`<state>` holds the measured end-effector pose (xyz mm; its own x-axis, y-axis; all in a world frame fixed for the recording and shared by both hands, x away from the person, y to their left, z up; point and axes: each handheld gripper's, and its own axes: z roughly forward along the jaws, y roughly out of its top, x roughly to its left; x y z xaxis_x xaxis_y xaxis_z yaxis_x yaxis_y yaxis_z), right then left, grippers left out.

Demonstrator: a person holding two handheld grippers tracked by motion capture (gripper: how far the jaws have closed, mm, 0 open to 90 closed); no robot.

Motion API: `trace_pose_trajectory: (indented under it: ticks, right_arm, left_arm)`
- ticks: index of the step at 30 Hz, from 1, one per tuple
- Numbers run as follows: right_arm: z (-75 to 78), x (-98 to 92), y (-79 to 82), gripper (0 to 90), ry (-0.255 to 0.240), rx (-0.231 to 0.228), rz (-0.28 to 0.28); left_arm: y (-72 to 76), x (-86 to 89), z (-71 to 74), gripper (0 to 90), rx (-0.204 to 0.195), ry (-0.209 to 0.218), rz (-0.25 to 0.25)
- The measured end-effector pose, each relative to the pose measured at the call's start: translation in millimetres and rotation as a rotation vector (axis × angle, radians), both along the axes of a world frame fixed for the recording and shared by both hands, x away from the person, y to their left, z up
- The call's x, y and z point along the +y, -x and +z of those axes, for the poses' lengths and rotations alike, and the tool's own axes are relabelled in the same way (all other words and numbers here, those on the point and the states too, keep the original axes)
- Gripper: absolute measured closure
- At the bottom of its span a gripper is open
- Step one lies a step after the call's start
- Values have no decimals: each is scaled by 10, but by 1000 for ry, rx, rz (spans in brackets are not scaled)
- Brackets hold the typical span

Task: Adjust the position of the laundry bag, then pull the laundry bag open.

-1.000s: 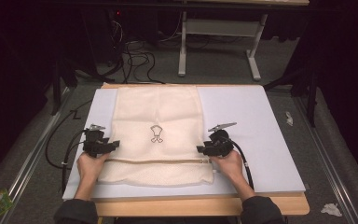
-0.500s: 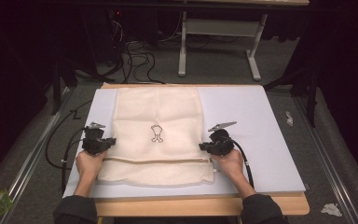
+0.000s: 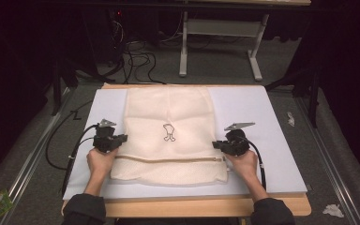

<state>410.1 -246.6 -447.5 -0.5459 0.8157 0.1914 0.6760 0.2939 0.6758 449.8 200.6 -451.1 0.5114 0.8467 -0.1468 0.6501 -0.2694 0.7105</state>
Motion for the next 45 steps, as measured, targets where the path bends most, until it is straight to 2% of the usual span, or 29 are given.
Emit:
trace_pose_trajectory:
  ticks: [4,8,12,13,17,20,27,31,45]
  right_arm:
    - [36,-106,18,880,3,-9,-18]
    - [46,-185,33,880,2,-10,-32]
    - [49,-259,44,880,-5,-7,-41]
    - [54,-308,52,879,-15,-7,-43]
    - [40,-402,78,880,-14,-12,-60]
    - [22,-464,93,879,-23,-9,-77]
    - [39,-572,123,879,-20,-11,-99]
    - [34,-638,136,878,-17,-10,-116]
    - [3,-689,142,867,-8,-5,-129]
  left_arm:
    - [-40,-111,37,862,-2,-9,-21]
    - [-55,-186,67,862,-8,12,-24]
    - [-50,-255,76,862,-16,13,-26]
    - [-56,-298,70,862,-16,29,-20]
    - [-63,-388,79,861,-25,8,-40]
    - [-69,-440,91,861,-31,15,-46]
    - [-91,-535,51,859,-27,34,-53]
    - [-98,-617,41,856,-36,24,-65]
    - [-93,-649,1,837,-37,4,-73]
